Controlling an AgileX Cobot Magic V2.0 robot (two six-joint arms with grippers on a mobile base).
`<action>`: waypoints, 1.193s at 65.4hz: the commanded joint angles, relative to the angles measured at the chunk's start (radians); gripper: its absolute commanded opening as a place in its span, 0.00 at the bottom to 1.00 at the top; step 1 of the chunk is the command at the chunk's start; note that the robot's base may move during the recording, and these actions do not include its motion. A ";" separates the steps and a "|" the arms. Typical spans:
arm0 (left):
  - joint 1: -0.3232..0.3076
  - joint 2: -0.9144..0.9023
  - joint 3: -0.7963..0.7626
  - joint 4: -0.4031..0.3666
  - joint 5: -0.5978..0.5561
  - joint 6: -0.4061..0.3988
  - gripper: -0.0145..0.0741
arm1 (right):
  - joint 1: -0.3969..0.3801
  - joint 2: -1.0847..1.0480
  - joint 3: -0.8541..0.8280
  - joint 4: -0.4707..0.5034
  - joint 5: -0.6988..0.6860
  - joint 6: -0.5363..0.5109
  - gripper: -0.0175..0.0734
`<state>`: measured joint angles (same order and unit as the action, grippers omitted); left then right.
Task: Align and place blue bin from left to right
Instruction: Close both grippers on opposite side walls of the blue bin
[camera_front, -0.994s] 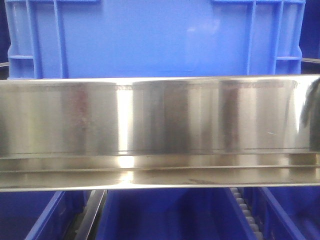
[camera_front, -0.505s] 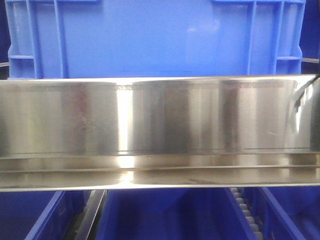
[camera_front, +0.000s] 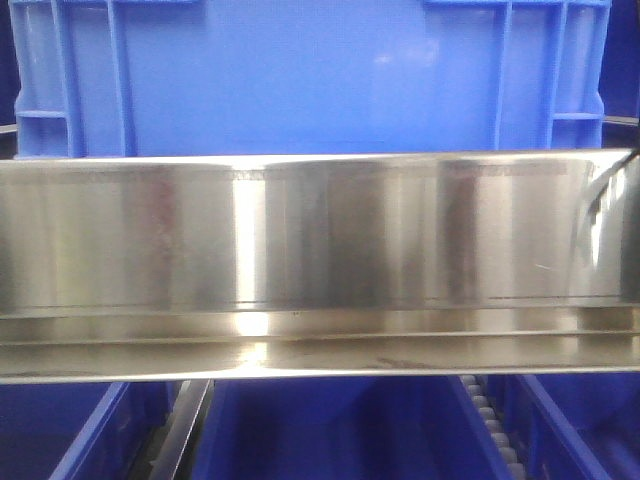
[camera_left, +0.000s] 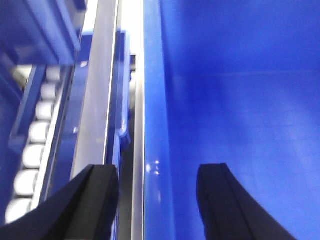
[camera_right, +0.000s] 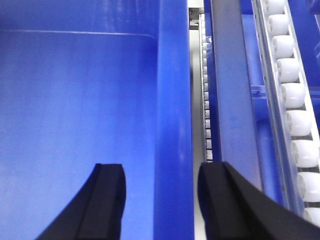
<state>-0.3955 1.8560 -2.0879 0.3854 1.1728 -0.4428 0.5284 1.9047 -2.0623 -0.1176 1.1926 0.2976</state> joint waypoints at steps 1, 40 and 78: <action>-0.006 0.012 -0.008 0.010 0.007 -0.013 0.48 | 0.001 -0.004 -0.008 -0.017 -0.005 0.001 0.46; 0.015 0.045 -0.008 -0.017 0.018 -0.013 0.41 | 0.001 -0.004 -0.008 -0.017 -0.005 0.001 0.46; 0.017 0.045 -0.008 -0.034 0.022 -0.013 0.41 | 0.001 -0.004 -0.008 -0.017 -0.007 0.001 0.45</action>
<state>-0.3812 1.9055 -2.0893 0.3589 1.1960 -0.4453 0.5284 1.9047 -2.0623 -0.1195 1.1926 0.2976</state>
